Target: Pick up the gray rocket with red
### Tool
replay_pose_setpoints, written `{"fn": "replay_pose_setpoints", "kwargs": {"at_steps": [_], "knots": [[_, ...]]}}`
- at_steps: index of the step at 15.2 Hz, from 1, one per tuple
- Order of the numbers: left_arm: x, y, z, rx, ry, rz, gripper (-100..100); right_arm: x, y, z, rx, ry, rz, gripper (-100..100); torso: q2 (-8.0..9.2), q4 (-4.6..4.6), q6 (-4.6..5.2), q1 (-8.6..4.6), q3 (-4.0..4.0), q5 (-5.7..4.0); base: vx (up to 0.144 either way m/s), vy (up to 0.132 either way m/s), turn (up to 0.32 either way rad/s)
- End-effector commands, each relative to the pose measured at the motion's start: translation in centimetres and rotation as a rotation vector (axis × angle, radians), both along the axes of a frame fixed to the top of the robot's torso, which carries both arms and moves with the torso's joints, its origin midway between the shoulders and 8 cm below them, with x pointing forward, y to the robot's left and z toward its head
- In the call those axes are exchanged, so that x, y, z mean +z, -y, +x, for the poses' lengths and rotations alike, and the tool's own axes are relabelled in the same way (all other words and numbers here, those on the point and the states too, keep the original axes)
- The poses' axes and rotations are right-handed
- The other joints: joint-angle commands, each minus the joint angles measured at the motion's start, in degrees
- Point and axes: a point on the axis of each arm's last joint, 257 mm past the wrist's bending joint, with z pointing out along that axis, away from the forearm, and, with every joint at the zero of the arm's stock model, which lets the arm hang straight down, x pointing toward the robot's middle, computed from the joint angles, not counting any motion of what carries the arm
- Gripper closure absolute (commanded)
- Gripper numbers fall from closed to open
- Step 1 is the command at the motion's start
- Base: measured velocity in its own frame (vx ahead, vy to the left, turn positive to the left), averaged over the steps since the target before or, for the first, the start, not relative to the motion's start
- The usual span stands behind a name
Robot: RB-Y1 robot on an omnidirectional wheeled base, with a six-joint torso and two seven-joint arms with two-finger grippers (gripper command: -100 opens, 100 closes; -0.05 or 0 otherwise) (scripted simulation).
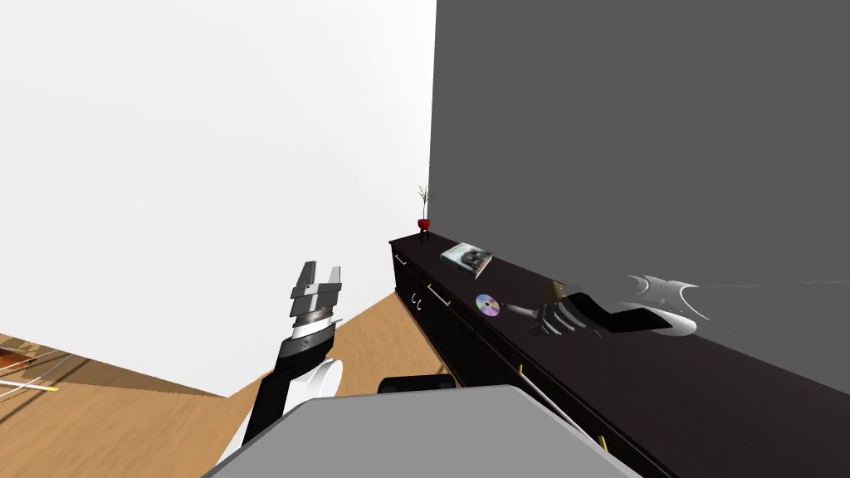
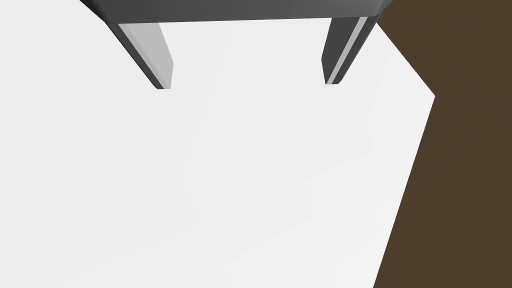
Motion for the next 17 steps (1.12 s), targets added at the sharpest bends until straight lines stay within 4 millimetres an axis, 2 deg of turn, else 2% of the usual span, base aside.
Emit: {"fn": "replay_pose_setpoints", "kwargs": {"at_steps": [1,3,4,6,7,9,12,17], "knots": [[0.0,0.0,0.0,0.0,0.0,0.0,0,-0.3,1.0,0.1,0.035,-0.027,-0.052,-100,0.0,0.0,0.0,0.0,0.0,0.0,-0.039,-0.042,0.144],[0.0,0.0,0.0,0.0,0.0,0.0,0,-0.2,0.5,0.6,0.065,-0.037,-0.065,-100,0.02,0.0,-0.02,-0.01,0.01,0.0,-0.038,-0.039,0.118],[0.0,0.0,0.0,0.0,0.0,0.0,0,-0.5,1.5,0.6,0.081,-0.054,-0.099,-100,0.01,0.0,0.0,0.01,0.01,0.0,-0.037,-0.044,0.144],[0.0,0.0,0.0,0.0,0.0,0.0,0,-0.4,1.0,1.1,0.11,-0.063,-0.112,-100,0.02,0.0,-0.02,-0.01,0.01,0.0,-0.041,-0.039,0.109],[0.0,0.0,0.0,0.0,0.0,0.0,0,-0.6,1.8,1.2,0.132,-0.08,-0.146,-100,0.01,0.0,0.01,0.02,0.01,0.0,-0.04,-0.041,0.144],[0.0,0.0,0.0,0.0,0.0,0.0,0,-0.6,1.4,1.6,0.154,-0.087,-0.155,-100,0.02,0.0,-0.02,0.0,0.01,0.0,-0.038,-0.04,0.117],[0.0,0.0,0.0,0.0,0.0,0.0,0,-1.1,2.2,2.3,0.22,-0.124,-0.222,-100,0.02,0.0,-0.01,-0.01,0.01,0.0,-0.047,-0.047,0.146],[0.0,0.0,0.0,0.0,0.0,0.0,0,-1.6,2.0,3.5,0.309,-0.161,-0.287,-100,0.09,0.02,-0.01,-0.04,0.05,-0.01,-0.059,-0.051,0.135]]}}
